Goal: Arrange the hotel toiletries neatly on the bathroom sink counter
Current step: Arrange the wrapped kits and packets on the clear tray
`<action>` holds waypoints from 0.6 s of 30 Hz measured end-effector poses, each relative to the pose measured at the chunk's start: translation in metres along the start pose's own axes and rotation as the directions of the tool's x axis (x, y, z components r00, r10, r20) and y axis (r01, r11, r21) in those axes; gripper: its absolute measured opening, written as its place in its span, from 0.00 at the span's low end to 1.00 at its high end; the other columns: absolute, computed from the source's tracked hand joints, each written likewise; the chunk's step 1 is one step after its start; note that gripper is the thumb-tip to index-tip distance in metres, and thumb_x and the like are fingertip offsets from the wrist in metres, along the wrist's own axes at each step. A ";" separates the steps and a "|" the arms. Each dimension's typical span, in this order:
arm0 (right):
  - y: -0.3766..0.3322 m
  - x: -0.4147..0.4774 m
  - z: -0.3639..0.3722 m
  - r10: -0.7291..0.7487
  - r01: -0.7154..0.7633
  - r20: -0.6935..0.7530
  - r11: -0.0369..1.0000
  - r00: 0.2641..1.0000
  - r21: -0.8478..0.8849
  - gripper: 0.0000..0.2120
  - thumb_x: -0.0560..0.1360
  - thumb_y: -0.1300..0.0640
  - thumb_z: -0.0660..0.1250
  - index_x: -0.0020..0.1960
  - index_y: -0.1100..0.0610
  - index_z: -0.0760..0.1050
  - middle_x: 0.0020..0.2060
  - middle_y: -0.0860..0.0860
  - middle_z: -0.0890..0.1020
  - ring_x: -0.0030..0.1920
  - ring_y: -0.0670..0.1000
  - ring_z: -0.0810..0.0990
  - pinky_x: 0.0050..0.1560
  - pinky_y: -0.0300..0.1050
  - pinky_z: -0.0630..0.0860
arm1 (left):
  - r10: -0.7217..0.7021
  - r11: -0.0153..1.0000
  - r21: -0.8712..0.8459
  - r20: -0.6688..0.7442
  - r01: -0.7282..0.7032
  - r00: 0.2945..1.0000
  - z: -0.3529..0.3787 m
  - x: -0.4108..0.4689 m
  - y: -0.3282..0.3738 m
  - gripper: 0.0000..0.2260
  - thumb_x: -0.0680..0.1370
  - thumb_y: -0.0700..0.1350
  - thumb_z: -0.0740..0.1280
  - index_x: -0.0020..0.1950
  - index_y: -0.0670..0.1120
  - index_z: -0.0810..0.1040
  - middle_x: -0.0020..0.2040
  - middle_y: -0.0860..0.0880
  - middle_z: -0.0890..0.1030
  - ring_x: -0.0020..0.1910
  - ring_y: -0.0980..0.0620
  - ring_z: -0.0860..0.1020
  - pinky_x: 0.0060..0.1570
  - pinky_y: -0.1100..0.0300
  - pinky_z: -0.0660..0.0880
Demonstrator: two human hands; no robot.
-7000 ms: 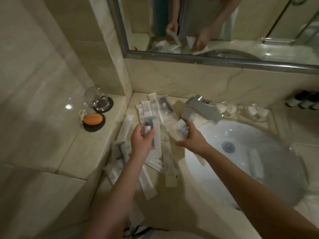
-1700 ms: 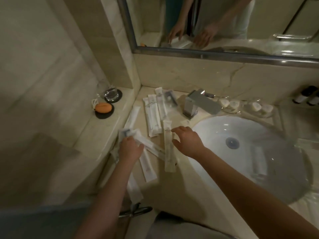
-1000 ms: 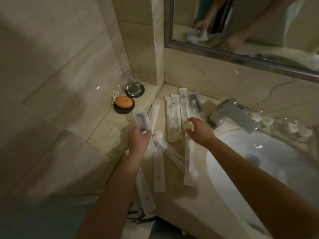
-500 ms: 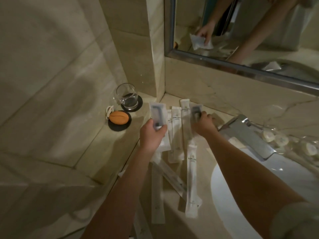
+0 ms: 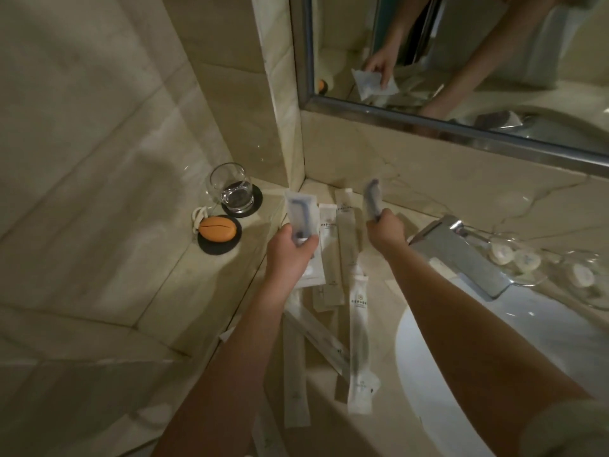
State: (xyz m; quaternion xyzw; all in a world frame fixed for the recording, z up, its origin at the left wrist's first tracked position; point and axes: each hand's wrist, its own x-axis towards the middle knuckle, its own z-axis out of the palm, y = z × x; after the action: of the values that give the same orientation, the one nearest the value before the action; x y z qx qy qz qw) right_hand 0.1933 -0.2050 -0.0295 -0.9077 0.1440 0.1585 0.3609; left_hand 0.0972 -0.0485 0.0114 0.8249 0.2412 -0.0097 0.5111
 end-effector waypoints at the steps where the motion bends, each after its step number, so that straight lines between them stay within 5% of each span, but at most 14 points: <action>1: 0.002 -0.008 -0.002 -0.042 0.042 -0.006 0.998 0.999 0.042 0.10 0.78 0.60 0.57 0.57 0.63 0.69 0.47 0.58 0.75 0.43 0.56 0.74 0.39 0.47 0.70 | 0.003 1.000 0.007 -0.003 -0.003 1.000 0.001 -0.003 0.001 0.07 0.75 0.46 0.68 0.47 0.45 0.71 0.36 0.56 0.73 0.33 0.60 0.72 0.30 0.67 0.67; 7: 0.032 -0.081 -0.026 -0.160 0.116 0.072 0.901 0.984 0.417 0.11 0.75 0.63 0.63 0.57 0.55 0.71 0.46 0.55 0.79 0.45 0.53 0.80 0.46 0.48 0.80 | 0.036 0.999 -0.015 0.014 -0.036 0.999 0.013 -0.037 0.009 0.08 0.75 0.44 0.68 0.46 0.43 0.71 0.35 0.54 0.73 0.32 0.61 0.72 0.24 0.75 0.68; 13: 0.087 -0.148 -0.064 -0.204 0.147 0.065 0.859 0.977 0.490 0.11 0.75 0.63 0.65 0.57 0.58 0.73 0.43 0.55 0.80 0.40 0.52 0.80 0.42 0.44 0.78 | 0.059 0.998 -0.030 0.082 -0.056 0.995 0.041 -0.090 0.012 0.09 0.75 0.45 0.69 0.44 0.43 0.70 0.36 0.53 0.73 0.32 0.61 0.71 0.27 0.73 0.68; 18: 0.149 -0.187 -0.095 -0.084 0.079 -0.014 0.848 0.996 0.524 0.08 0.76 0.59 0.65 0.54 0.56 0.74 0.37 0.52 0.81 0.36 0.50 0.80 0.39 0.39 0.76 | 0.067 0.997 -0.048 0.186 -0.059 0.980 0.083 -0.139 0.015 0.08 0.76 0.45 0.68 0.47 0.43 0.70 0.38 0.55 0.73 0.34 0.62 0.71 0.27 0.75 0.69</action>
State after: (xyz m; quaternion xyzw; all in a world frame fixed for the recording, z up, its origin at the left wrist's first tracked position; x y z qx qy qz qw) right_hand -0.0154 -0.3479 0.0187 -0.7796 0.1413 0.1021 0.6015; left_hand -0.0001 -0.1785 0.0208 0.8167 0.1659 -0.0659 0.5487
